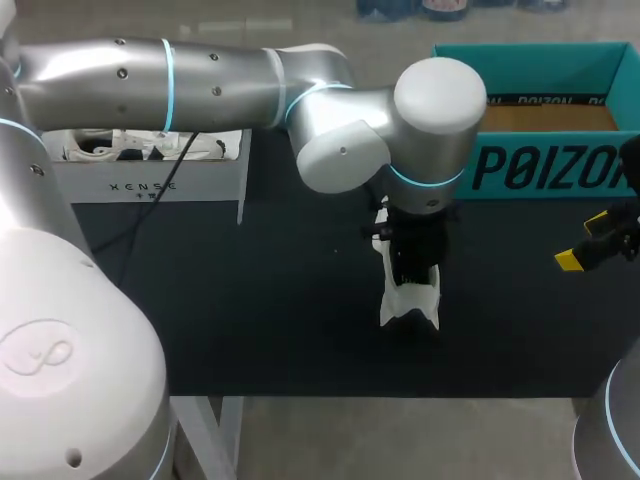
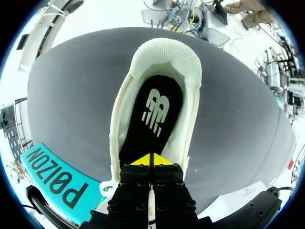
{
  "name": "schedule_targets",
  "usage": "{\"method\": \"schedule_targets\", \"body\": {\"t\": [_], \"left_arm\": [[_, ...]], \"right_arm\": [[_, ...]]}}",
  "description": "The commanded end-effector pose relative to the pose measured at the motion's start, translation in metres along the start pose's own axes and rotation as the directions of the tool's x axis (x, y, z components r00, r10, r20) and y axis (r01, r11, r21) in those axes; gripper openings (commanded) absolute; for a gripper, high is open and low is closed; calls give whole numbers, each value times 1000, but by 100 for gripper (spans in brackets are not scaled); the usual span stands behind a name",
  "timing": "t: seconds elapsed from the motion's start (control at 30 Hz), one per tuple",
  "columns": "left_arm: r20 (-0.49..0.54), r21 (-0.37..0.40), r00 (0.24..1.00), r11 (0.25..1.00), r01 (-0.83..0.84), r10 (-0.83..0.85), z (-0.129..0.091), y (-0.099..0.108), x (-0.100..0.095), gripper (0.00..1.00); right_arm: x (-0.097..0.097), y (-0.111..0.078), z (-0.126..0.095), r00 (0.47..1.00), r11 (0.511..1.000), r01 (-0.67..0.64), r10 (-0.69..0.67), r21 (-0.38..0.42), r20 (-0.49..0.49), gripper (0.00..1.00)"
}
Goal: Take the shoe out of the shoebox, open the shoe tongue, remove and reinsert the insole, then place the shoe into the shoebox
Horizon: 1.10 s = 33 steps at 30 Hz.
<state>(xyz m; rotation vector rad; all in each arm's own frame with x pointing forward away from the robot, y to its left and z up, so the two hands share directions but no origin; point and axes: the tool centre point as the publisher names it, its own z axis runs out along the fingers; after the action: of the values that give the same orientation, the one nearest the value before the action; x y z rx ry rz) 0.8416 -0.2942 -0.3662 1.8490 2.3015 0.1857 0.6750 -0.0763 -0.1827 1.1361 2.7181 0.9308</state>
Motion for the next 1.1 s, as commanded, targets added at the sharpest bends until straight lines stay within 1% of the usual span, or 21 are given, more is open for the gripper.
{"method": "schedule_targets", "body": {"t": [0.03, 0.07, 0.1, 0.13, 0.37, 0.6, 0.8, 1.1], "left_arm": [[0, 10, 1000, 1000, -2, 2, 5, 0, -2, 49], [0, 15, 1000, 1000, -1, 1, 6, -1, -3, 77], [2, 18, 1000, 1000, 0, 0, 8, -2, -3, 92], [2, 22, 1000, 1000, 0, 0, 9, -3, -3, 100], [5, 48, 1000, 999, 4, -4, 17, -10, -1, 100], [12, 52, 1000, 999, 12, -13, 17, -9, 3, 100], [24, 39, 1000, 999, 13, -14, 5, -7, 3, 100], [27, -3, 1000, 1000, 4, -4, -23, 1, 2, 100]], "right_arm": [[3, -4, -1, 1000, 1000, -1, 1, -5, 7, 100], [3, -4, -1, 1000, 1000, -1, 1, -5, 7, 100], [3, -4, -1, 1000, 1000, -1, 1, -5, 7, 100], [3, -4, -1, 1000, 1000, -1, 1, -5, 7, 100], [3, -4, -1, 1000, 1000, -1, 1, -5, 7, 100], [3, -4, -1, 1000, 1000, -1, 1, -5, 7, 100], [3, -4, -1, 1000, 1000, -1, 1, -5, 7, 100], [3, -4, -1, 1000, 1000, -1, 1, -5, 7, 100]]}}
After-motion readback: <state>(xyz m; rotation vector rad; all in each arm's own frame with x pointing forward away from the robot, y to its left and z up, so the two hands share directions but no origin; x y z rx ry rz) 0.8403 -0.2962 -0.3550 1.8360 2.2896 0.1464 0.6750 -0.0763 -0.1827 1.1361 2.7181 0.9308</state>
